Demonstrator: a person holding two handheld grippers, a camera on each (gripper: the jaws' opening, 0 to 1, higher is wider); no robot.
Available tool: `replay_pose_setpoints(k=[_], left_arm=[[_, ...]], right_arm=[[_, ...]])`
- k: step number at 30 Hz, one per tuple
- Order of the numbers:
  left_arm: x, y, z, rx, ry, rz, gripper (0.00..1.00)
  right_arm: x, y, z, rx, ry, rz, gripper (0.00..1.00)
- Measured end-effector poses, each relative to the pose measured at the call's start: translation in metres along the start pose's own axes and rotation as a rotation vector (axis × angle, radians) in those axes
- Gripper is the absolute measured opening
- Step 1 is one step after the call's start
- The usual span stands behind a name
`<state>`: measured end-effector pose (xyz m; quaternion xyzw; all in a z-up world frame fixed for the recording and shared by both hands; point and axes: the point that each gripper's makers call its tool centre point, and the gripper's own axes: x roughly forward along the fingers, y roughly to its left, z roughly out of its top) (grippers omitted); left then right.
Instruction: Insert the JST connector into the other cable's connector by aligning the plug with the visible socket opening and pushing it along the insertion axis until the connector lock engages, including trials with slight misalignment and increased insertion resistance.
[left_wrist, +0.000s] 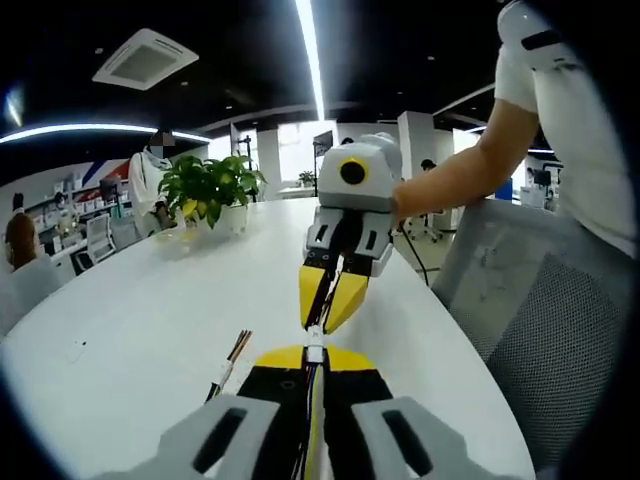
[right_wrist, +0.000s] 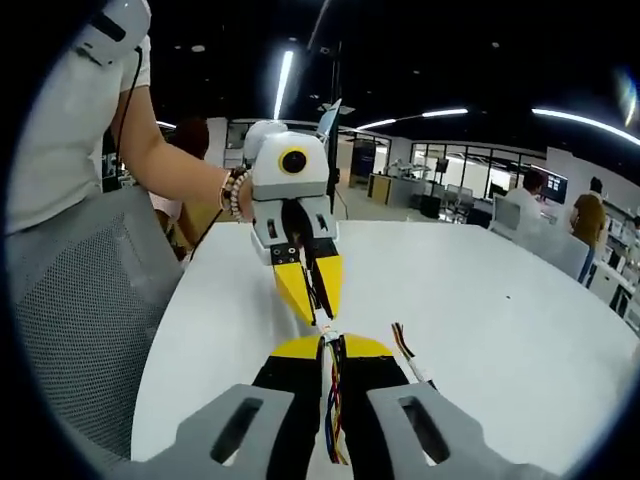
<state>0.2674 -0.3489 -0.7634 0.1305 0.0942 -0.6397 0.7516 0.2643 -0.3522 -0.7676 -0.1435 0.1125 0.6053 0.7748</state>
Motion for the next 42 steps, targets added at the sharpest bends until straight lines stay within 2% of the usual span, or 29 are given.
replay_pose_setpoints(k=[10, 16, 23, 31, 35, 42], left_arm=[[0.002, 0.0, -0.002, -0.011, -0.002, -0.001, 0.0], [0.006, 0.004, -0.009, -0.024, 0.014, -0.027, 0.0], [0.016, 0.022, -0.013, -0.029, 0.018, -0.023, 0.0], [0.032, 0.04, -0.031, -0.048, 0.061, -0.015, 0.0], [0.041, 0.053, -0.045, -0.063, 0.1, -0.005, 0.0], [0.044, 0.064, -0.059, -0.105, 0.125, -0.006, 0.0]], right_arm=[[0.0, -0.001, -0.002, 0.017, -0.001, -0.001, 0.02], [0.003, -0.004, -0.011, 0.014, 0.016, -0.009, 0.02], [0.004, -0.024, -0.017, 0.011, 0.022, -0.04, 0.02], [0.011, -0.045, -0.039, 0.034, 0.049, -0.059, 0.03], [0.018, -0.058, -0.054, 0.066, 0.057, -0.063, 0.03], [0.026, -0.066, -0.064, 0.1, 0.057, -0.064, 0.03]])
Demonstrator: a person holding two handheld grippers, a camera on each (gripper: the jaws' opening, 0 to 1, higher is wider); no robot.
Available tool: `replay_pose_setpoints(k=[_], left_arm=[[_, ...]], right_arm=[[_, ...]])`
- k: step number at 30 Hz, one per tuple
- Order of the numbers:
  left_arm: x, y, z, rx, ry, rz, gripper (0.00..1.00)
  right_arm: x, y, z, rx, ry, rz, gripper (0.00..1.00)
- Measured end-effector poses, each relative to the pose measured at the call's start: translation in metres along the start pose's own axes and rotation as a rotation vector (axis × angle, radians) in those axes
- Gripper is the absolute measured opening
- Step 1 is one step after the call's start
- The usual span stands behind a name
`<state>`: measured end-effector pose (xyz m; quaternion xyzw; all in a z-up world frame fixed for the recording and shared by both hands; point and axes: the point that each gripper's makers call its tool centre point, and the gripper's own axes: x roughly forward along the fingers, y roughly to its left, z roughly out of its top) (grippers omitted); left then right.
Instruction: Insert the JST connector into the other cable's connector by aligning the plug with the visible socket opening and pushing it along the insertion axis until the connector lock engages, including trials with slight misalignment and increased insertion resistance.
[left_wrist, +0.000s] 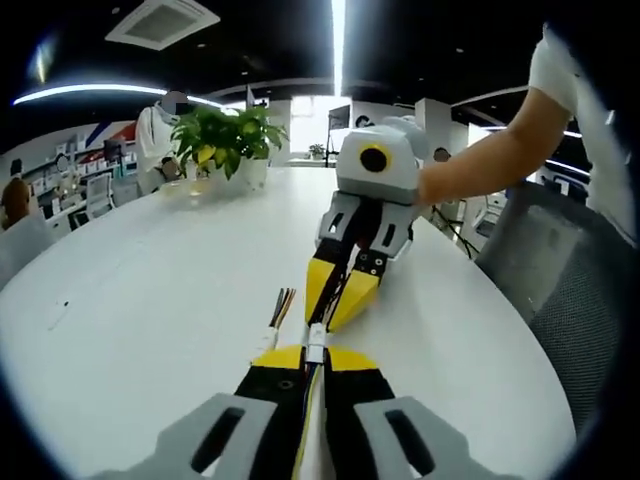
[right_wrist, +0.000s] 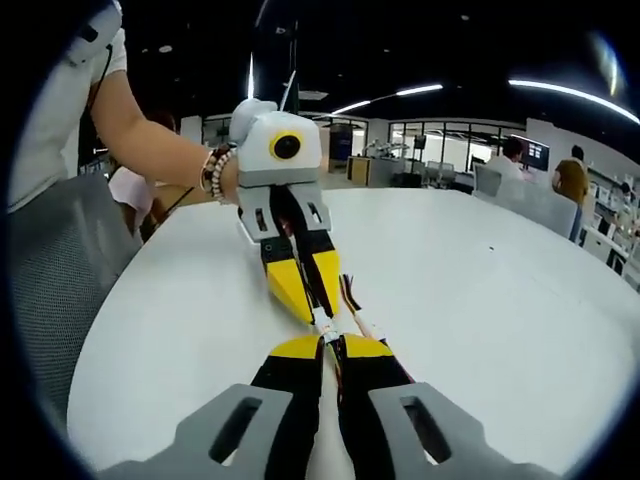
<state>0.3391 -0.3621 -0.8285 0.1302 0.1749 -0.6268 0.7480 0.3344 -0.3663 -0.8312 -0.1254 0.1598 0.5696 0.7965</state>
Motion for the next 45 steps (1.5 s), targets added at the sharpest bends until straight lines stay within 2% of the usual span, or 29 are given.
replay_pose_setpoints(k=[10, 23, 34, 36, 41, 45], left_arm=[[0.006, 0.002, -0.013, -0.07, 0.024, -0.01, 0.01], [0.007, 0.0, -0.015, -0.023, 0.04, -0.012, 0.02], [0.006, -0.002, -0.015, -0.02, 0.035, -0.006, 0.04], [0.006, -0.003, -0.015, -0.02, 0.038, -0.006, 0.06], [0.006, -0.009, -0.015, 0.009, 0.057, -0.007, 0.12], [0.006, -0.011, -0.014, -0.001, 0.068, -0.001, 0.16]], right_arm=[[0.006, 0.003, -0.01, 0.008, 0.032, 0.008, 0.03], [0.007, 0.0, -0.015, 0.054, 0.037, 0.003, 0.04], [0.007, 0.001, -0.016, 0.044, 0.046, 0.004, 0.1], [0.007, 0.0, -0.016, 0.054, 0.047, 0.0, 0.13], [0.006, 0.0, -0.016, 0.06, 0.068, -0.002, 0.14], [0.004, 0.0, -0.014, 0.055, 0.079, -0.008, 0.14]])
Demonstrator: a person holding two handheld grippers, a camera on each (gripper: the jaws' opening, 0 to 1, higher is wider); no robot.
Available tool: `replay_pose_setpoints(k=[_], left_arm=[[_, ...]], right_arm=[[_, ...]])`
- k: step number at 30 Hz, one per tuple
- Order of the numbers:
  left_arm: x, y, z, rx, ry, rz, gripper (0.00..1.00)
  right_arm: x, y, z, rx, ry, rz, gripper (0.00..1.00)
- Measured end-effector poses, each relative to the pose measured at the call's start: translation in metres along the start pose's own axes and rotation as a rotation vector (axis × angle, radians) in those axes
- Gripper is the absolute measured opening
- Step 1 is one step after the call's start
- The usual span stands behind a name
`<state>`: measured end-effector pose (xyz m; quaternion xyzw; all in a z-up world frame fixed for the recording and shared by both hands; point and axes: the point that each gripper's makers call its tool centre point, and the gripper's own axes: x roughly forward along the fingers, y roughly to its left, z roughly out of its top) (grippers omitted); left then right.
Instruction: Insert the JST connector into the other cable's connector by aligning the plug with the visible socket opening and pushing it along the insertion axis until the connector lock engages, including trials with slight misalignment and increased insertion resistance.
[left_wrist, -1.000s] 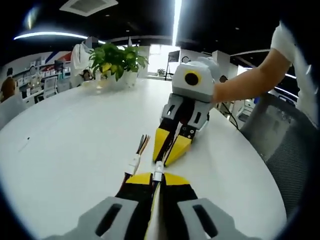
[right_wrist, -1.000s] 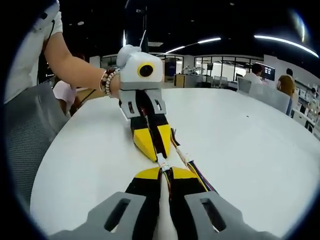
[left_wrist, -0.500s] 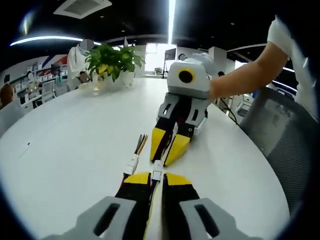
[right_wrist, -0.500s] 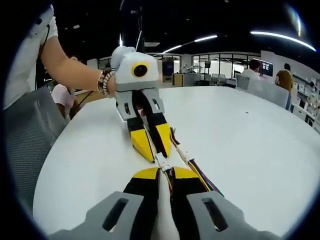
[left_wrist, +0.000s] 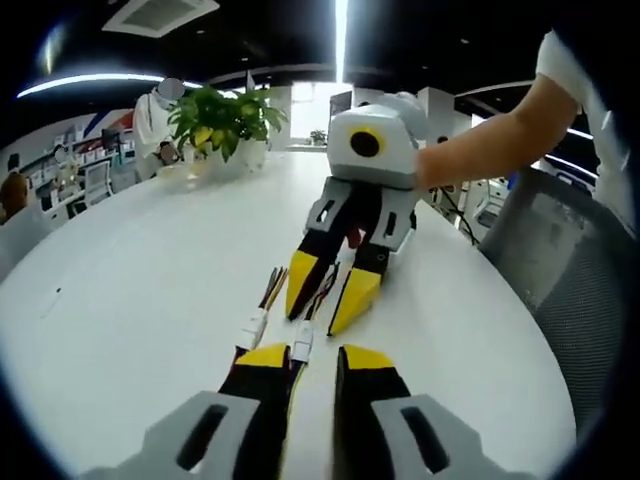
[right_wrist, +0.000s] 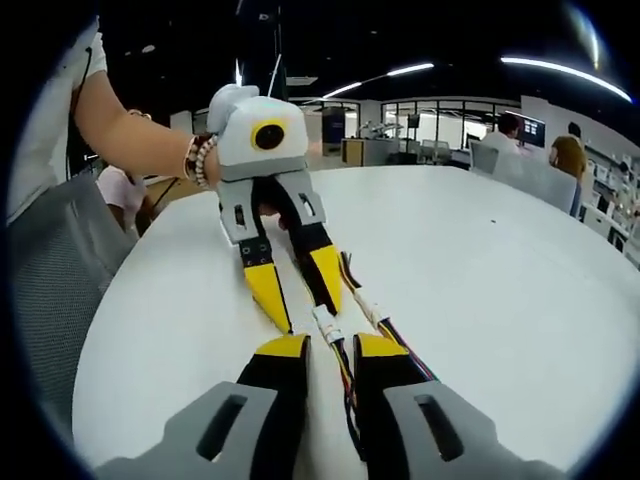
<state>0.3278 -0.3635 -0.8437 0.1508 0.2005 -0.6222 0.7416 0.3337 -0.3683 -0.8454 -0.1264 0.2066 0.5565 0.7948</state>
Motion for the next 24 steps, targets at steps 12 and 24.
replay_pose_setpoints(k=[12, 24], left_arm=[[-0.008, -0.014, 0.02, -0.017, -0.044, -0.009, 0.37], [-0.045, -0.002, 0.044, -0.073, -0.078, 0.173, 0.82]], right_arm=[[-0.017, 0.001, 0.014, 0.069, -0.01, -0.044, 0.31], [-0.037, 0.026, 0.023, 0.092, 0.04, -0.074, 0.58]])
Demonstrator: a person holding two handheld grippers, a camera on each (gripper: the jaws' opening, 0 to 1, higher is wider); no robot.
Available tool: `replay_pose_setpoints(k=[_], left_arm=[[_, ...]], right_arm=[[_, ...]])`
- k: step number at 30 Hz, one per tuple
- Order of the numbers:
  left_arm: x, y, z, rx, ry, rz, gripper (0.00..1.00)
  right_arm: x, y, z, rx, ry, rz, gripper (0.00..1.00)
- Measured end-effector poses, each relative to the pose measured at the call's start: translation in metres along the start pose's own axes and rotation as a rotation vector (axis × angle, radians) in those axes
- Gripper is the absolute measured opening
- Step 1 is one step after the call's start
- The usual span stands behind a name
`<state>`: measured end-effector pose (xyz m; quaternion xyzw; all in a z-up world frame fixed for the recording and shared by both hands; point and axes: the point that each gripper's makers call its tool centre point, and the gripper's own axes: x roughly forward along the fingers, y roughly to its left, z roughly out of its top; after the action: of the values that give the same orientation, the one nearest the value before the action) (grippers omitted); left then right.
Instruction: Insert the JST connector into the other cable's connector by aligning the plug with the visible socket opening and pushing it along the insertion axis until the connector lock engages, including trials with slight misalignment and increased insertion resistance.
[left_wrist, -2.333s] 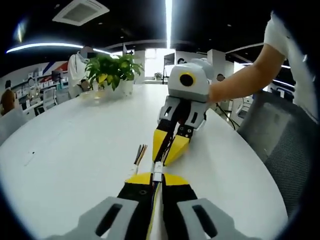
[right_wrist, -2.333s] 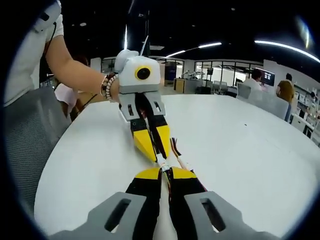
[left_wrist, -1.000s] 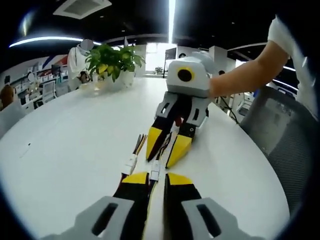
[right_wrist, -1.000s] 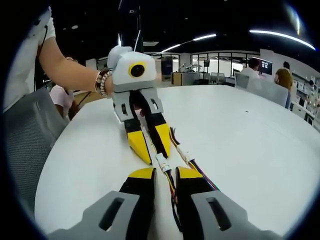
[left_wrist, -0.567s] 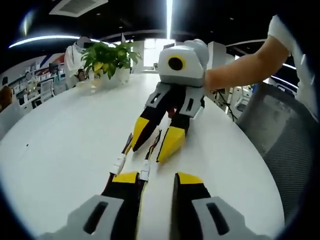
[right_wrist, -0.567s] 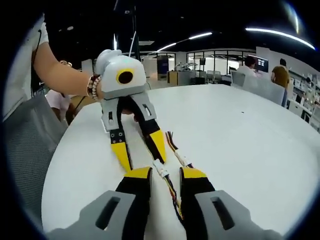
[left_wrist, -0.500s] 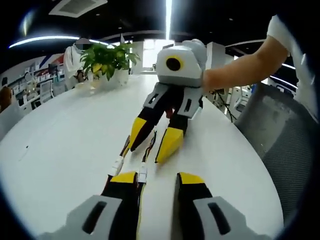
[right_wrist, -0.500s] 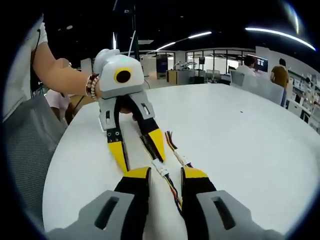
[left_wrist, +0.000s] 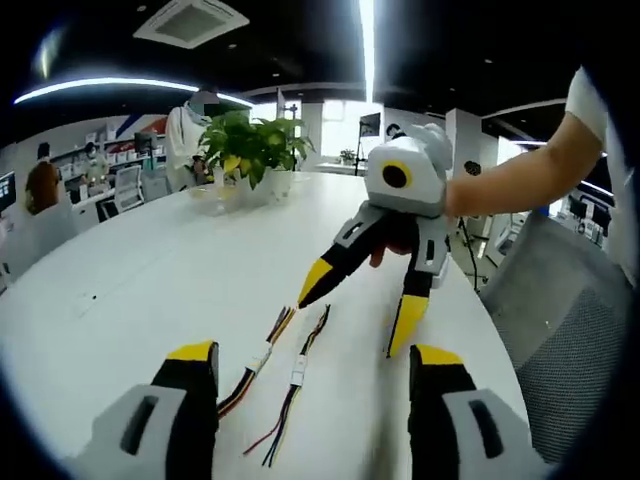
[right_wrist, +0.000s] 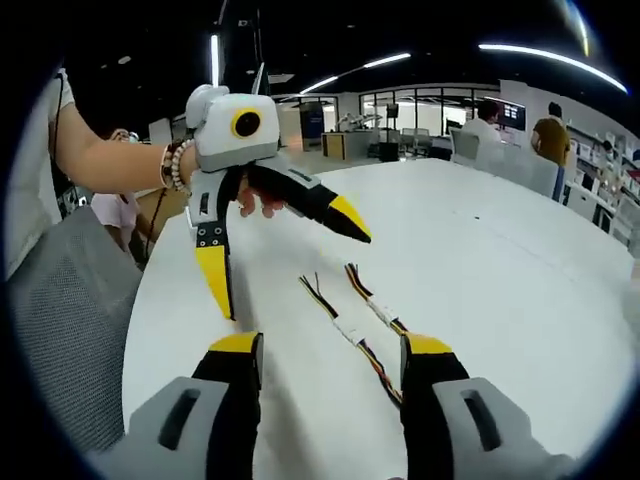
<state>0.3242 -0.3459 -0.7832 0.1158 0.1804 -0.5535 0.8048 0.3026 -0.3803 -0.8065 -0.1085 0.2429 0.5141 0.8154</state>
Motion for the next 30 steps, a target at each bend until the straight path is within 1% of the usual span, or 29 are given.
replay_pose_setpoints(k=[2, 4, 5, 7, 9, 11, 12, 15, 17, 19, 22, 23, 25, 26, 28, 29, 30], left_arm=[[-0.008, -0.002, 0.004, -0.005, -0.012, 0.018, 0.85], [-0.016, -0.003, 0.008, -0.018, -0.023, 0.032, 0.87], [-0.022, -0.005, 0.011, -0.035, -0.035, 0.047, 0.88], [-0.034, -0.011, 0.016, -0.052, -0.064, 0.055, 0.91], [-0.046, -0.017, 0.019, -0.058, -0.076, 0.061, 0.91], [-0.056, -0.02, 0.022, -0.066, -0.093, 0.076, 0.91], [-0.064, -0.024, 0.029, -0.078, -0.13, 0.09, 0.92], [-0.084, -0.027, 0.04, -0.09, -0.184, 0.122, 0.95], [-0.096, -0.033, 0.044, -0.092, -0.19, 0.133, 0.99], [-0.109, -0.042, 0.047, -0.084, -0.199, 0.138, 0.99], [-0.128, -0.054, 0.045, -0.054, -0.196, 0.141, 0.99], [-0.136, -0.058, 0.043, -0.045, -0.198, 0.15, 0.99], [-0.149, -0.06, 0.041, -0.043, -0.207, 0.178, 0.99], [-0.155, -0.06, 0.039, -0.049, -0.216, 0.195, 0.99], [-0.172, -0.057, 0.036, -0.077, -0.238, 0.263, 0.99], [-0.182, -0.059, 0.035, -0.09, -0.259, 0.287, 0.99], [-0.188, -0.06, 0.034, -0.099, -0.268, 0.301, 0.99]], right_arm=[[-0.006, 0.004, 0.002, -0.018, 0.006, -0.017, 0.61], [-0.014, 0.01, 0.008, -0.022, -0.007, -0.026, 0.6], [-0.019, 0.014, 0.012, -0.025, -0.013, -0.035, 0.61], [-0.026, 0.017, 0.018, -0.034, -0.028, -0.049, 0.64], [-0.035, 0.022, 0.024, -0.046, -0.045, -0.073, 0.65], [-0.042, 0.024, 0.025, -0.059, -0.05, -0.099, 0.65], [-0.047, 0.027, 0.026, -0.056, -0.058, -0.109, 0.66], [-0.058, 0.032, 0.027, -0.063, -0.064, -0.144, 0.7], [-0.065, 0.035, 0.024, -0.072, -0.047, -0.171, 0.72], [-0.074, 0.039, 0.021, -0.067, -0.032, -0.196, 0.75], [-0.087, 0.047, 0.021, -0.069, -0.039, -0.217, 0.78], [-0.093, 0.052, 0.022, -0.071, -0.043, -0.223, 0.79], [-0.1, 0.055, 0.022, -0.098, -0.039, -0.247, 0.81], [-0.104, 0.057, 0.023, -0.111, -0.042, -0.26, 0.82], [-0.112, 0.064, 0.024, -0.104, -0.057, -0.269, 0.83], [-0.118, 0.068, 0.025, -0.102, -0.068, -0.277, 0.83], [-0.121, 0.07, 0.025, -0.103, -0.074, -0.289, 0.84]])
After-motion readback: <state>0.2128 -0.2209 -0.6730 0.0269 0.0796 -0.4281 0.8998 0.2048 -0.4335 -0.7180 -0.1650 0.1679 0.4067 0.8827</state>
